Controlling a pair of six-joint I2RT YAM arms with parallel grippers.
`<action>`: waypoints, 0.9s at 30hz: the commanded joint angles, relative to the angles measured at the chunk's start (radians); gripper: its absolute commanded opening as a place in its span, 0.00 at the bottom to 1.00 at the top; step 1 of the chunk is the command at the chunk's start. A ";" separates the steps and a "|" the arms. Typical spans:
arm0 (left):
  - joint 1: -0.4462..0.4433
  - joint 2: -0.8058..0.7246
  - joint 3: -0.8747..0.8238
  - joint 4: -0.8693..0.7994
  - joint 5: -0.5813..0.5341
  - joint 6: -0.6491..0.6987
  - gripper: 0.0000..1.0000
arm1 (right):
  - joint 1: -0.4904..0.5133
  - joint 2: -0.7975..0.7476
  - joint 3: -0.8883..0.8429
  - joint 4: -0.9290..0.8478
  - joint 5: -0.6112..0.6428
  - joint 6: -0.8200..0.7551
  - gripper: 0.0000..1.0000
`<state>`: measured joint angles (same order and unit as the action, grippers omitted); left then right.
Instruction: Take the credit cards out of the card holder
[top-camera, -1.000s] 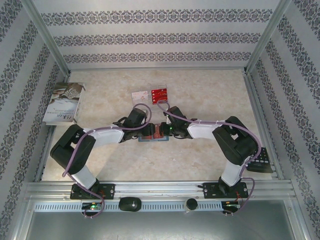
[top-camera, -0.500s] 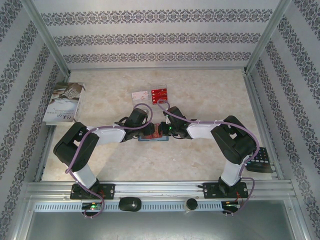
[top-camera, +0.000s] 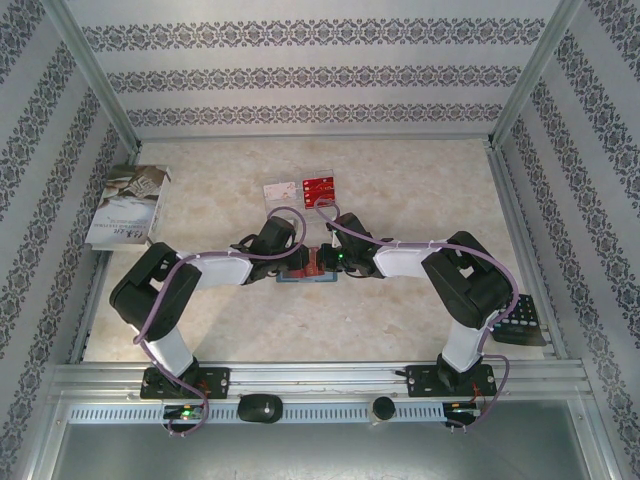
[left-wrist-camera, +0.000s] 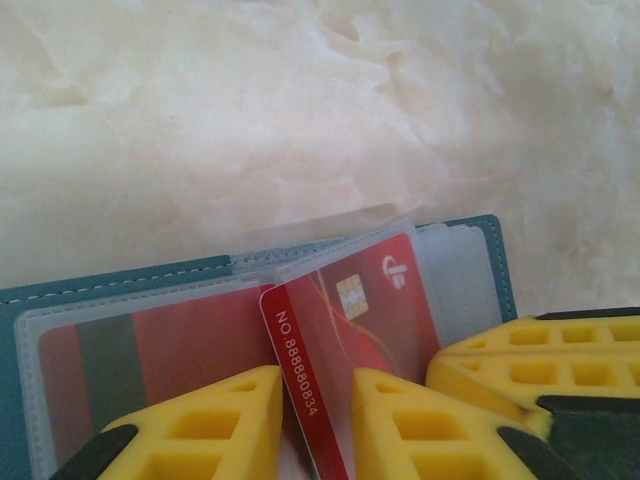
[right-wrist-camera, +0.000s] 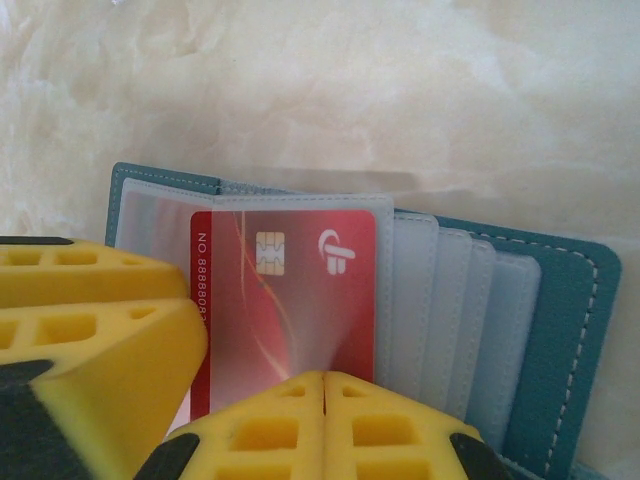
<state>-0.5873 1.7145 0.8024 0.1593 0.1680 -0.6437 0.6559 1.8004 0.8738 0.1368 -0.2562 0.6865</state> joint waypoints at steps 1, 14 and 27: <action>0.005 0.022 -0.015 0.036 -0.017 -0.019 0.24 | -0.012 0.014 -0.015 -0.001 -0.004 0.015 0.00; 0.012 0.034 -0.068 0.132 -0.012 -0.054 0.13 | -0.010 0.014 -0.009 -0.003 -0.011 0.019 0.00; 0.029 -0.043 -0.142 0.191 0.001 -0.075 0.00 | -0.010 0.012 -0.010 -0.051 0.053 0.028 0.00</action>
<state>-0.5797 1.7035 0.6876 0.3378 0.1551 -0.7124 0.6559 1.8004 0.8738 0.1345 -0.2493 0.7055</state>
